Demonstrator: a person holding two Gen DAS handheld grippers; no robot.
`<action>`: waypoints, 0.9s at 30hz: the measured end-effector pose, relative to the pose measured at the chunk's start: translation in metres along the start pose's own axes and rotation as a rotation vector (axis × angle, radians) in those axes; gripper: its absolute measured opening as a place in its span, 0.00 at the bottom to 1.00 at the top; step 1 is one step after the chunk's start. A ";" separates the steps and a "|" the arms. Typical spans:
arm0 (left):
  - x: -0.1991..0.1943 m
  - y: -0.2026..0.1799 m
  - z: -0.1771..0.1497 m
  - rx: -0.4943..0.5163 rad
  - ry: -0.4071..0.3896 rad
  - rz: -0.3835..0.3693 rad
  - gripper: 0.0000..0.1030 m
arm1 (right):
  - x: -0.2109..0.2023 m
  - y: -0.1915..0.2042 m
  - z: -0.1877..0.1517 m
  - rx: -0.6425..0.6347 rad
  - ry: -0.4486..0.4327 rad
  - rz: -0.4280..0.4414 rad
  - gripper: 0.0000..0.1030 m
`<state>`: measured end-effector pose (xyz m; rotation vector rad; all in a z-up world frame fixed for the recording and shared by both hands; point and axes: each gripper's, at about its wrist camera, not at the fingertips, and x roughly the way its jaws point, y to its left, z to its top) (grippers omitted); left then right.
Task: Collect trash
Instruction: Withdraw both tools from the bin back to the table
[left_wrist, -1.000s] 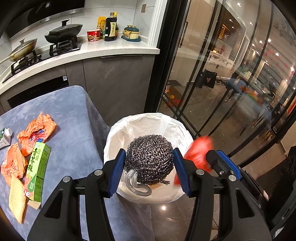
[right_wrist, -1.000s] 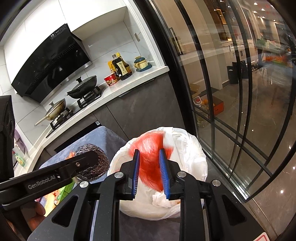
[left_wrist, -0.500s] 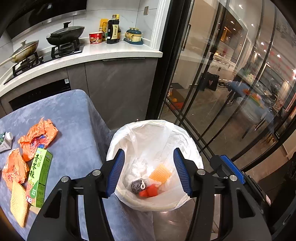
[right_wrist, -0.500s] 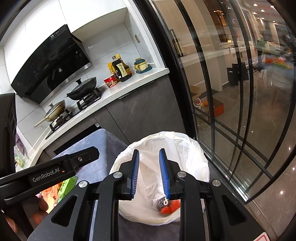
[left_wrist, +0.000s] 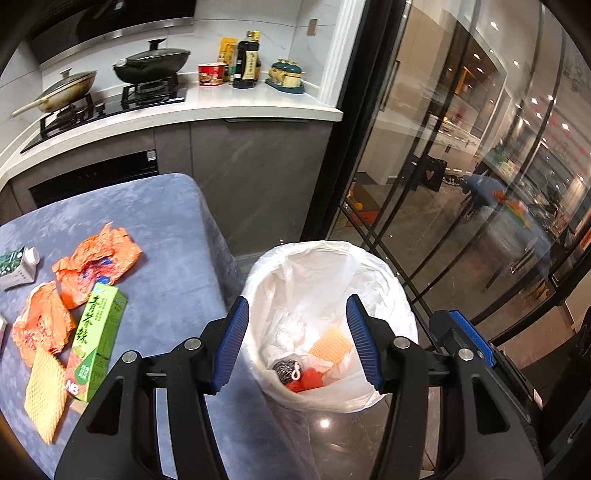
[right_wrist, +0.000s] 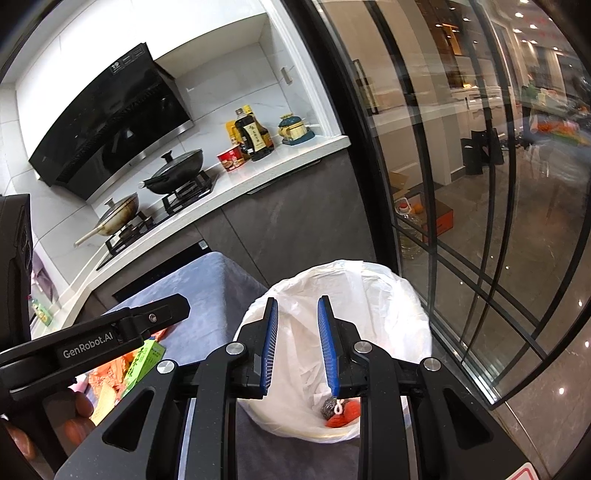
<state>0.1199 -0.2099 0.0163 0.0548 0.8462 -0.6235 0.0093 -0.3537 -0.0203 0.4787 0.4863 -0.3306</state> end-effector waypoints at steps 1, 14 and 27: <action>-0.002 0.004 -0.001 -0.007 -0.002 0.004 0.51 | 0.000 0.004 -0.001 -0.007 0.002 0.005 0.22; -0.034 0.081 -0.014 -0.114 -0.022 0.089 0.56 | 0.005 0.071 -0.021 -0.093 0.047 0.090 0.22; -0.069 0.178 -0.045 -0.230 -0.033 0.207 0.67 | 0.014 0.141 -0.046 -0.185 0.101 0.157 0.22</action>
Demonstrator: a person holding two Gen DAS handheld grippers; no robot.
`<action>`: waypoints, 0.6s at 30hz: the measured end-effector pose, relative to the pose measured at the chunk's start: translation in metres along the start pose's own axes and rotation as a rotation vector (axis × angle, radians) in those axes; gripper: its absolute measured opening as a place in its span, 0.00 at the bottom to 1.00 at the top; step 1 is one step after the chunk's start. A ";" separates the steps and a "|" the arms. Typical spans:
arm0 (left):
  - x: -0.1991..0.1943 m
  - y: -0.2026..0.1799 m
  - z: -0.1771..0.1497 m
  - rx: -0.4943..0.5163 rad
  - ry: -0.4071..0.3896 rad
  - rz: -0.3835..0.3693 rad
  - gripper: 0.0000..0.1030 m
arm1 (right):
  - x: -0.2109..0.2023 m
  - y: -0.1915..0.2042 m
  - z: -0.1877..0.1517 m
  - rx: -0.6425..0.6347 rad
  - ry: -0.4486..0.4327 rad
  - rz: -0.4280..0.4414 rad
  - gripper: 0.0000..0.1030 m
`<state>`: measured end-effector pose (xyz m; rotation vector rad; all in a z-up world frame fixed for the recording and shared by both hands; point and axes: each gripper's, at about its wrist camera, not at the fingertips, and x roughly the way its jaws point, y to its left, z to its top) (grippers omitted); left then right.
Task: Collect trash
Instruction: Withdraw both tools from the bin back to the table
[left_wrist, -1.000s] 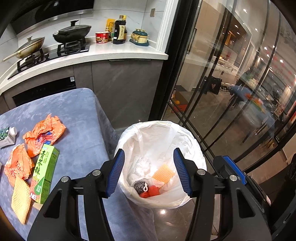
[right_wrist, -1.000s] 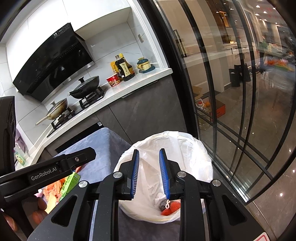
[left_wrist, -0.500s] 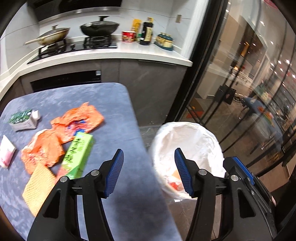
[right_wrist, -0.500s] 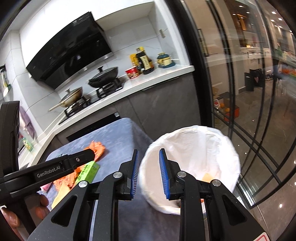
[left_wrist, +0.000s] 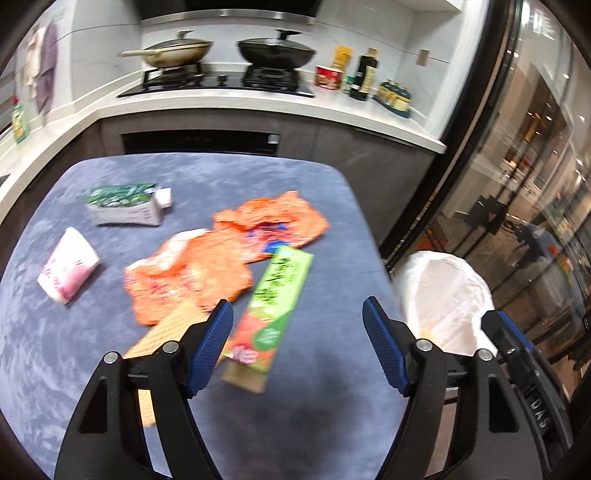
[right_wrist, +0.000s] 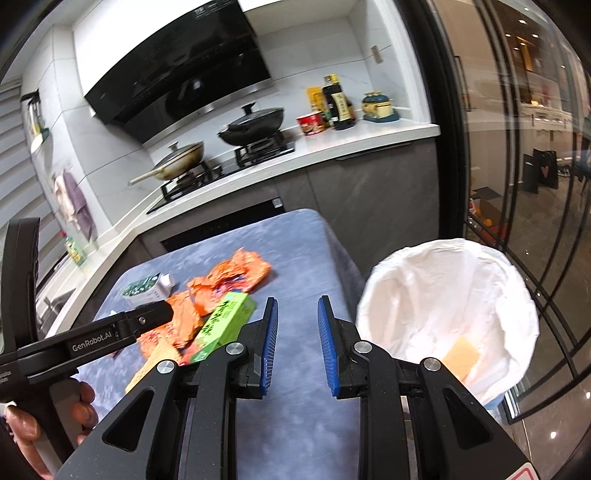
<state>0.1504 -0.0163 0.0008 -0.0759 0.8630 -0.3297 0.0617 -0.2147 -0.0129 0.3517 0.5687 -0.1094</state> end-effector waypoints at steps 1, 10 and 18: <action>-0.001 0.009 -0.001 -0.013 0.001 0.006 0.68 | 0.002 0.006 -0.001 -0.008 0.005 0.003 0.22; -0.004 0.067 -0.010 -0.059 0.008 0.065 0.75 | 0.023 0.050 -0.013 -0.054 0.041 0.033 0.32; 0.006 0.105 -0.029 -0.043 0.058 0.092 0.87 | 0.045 0.084 -0.023 -0.093 0.077 0.038 0.48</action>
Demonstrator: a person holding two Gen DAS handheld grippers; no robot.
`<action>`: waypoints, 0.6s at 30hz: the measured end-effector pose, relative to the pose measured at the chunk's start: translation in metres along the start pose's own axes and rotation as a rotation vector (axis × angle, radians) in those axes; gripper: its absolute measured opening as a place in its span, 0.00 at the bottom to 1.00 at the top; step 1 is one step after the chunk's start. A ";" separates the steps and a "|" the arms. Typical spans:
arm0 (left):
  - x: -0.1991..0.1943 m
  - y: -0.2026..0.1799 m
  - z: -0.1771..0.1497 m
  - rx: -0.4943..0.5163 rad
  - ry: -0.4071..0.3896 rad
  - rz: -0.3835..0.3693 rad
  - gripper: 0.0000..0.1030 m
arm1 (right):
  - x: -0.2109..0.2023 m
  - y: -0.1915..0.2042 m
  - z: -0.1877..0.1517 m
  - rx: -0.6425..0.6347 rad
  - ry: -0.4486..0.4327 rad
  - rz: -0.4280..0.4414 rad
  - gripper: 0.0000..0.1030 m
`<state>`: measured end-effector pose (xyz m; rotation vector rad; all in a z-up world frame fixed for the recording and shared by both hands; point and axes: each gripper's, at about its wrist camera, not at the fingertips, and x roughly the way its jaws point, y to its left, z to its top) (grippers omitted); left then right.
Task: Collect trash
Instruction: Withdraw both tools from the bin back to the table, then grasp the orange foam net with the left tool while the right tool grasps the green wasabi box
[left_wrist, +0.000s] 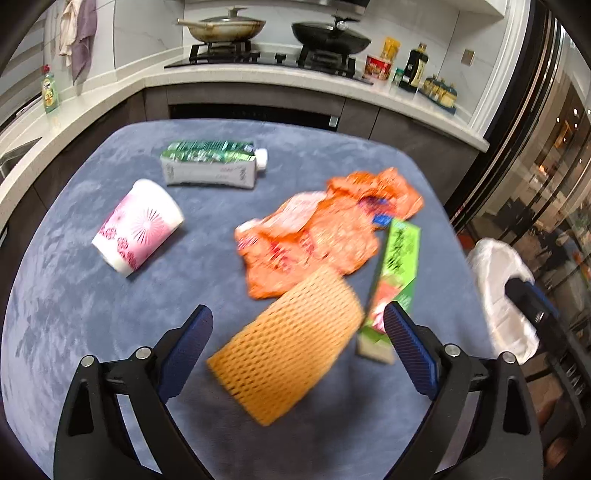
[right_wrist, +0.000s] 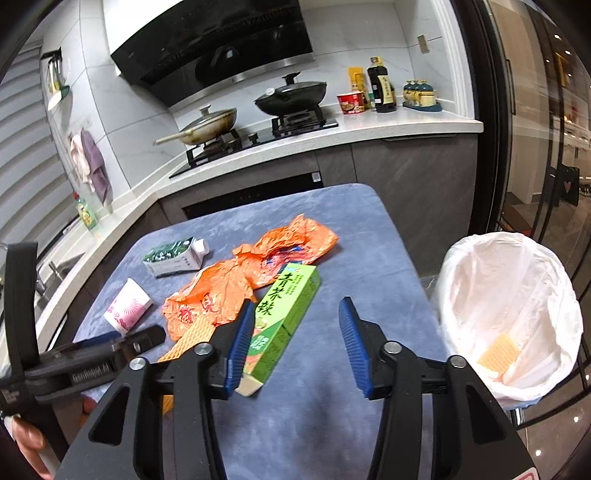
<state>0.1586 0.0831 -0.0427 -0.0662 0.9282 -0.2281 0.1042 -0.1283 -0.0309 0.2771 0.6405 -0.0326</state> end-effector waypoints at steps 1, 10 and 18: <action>0.003 0.004 -0.002 0.004 0.007 0.001 0.87 | 0.004 0.004 -0.001 -0.003 0.006 0.001 0.49; 0.029 0.028 -0.022 0.027 0.070 0.022 0.87 | 0.033 0.030 -0.011 -0.038 0.067 0.009 0.49; 0.043 0.043 -0.033 0.002 0.121 -0.028 0.73 | 0.061 0.046 -0.017 -0.061 0.115 0.001 0.49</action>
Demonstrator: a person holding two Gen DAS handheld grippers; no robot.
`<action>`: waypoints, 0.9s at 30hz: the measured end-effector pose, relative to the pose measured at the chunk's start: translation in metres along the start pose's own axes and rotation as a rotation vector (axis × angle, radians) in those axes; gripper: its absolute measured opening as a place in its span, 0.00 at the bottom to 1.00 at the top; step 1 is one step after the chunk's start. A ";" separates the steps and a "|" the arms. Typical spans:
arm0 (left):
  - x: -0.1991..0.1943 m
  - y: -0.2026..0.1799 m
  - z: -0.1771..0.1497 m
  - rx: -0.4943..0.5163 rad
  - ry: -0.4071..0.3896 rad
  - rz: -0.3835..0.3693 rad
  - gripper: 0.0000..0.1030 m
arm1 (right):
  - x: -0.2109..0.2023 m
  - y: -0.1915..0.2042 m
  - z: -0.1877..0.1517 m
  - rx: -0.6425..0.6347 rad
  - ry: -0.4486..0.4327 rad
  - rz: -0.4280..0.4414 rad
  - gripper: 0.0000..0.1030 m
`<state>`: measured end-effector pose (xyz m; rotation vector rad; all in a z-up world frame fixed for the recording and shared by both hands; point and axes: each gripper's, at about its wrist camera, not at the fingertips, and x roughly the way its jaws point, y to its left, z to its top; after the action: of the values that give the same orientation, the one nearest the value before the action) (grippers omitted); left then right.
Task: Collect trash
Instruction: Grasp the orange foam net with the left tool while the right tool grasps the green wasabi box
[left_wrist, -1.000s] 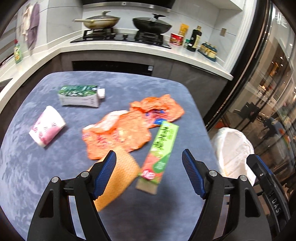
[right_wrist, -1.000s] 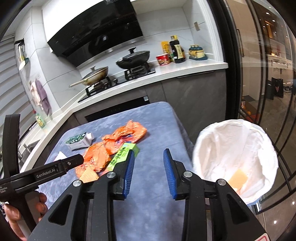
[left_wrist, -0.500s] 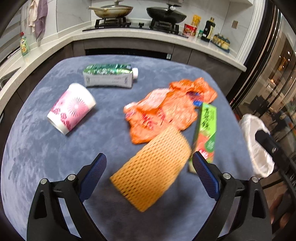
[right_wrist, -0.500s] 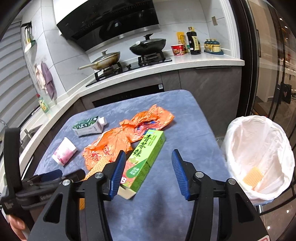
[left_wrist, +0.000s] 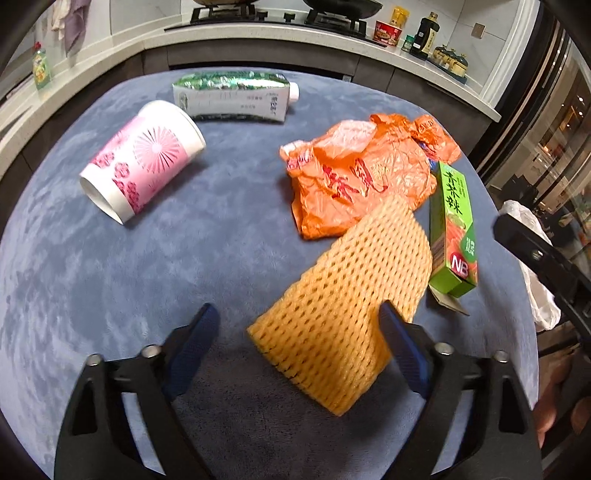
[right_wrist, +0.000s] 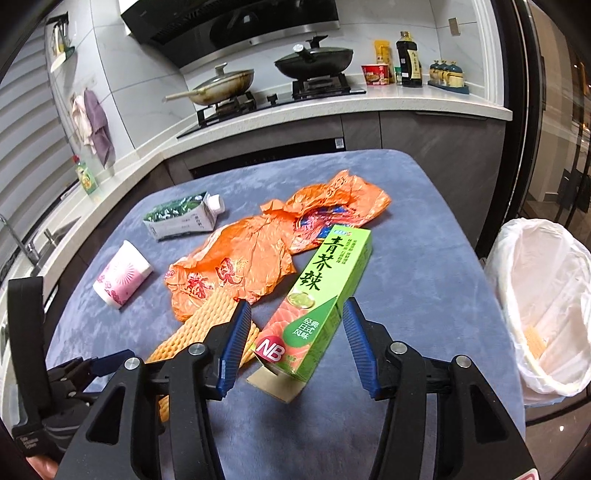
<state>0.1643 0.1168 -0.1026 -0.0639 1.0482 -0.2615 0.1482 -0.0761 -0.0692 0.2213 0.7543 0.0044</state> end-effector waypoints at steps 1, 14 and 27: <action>0.001 0.000 0.000 0.000 0.000 0.002 0.70 | 0.003 0.001 0.000 -0.001 0.004 -0.002 0.50; -0.005 0.002 0.000 -0.014 -0.013 -0.045 0.15 | 0.036 0.005 -0.003 -0.003 0.046 -0.053 0.58; -0.001 -0.003 -0.001 0.009 -0.005 -0.082 0.58 | 0.046 -0.010 -0.015 0.037 0.091 -0.060 0.48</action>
<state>0.1627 0.1140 -0.1020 -0.0998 1.0404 -0.3402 0.1709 -0.0789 -0.1135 0.2354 0.8517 -0.0565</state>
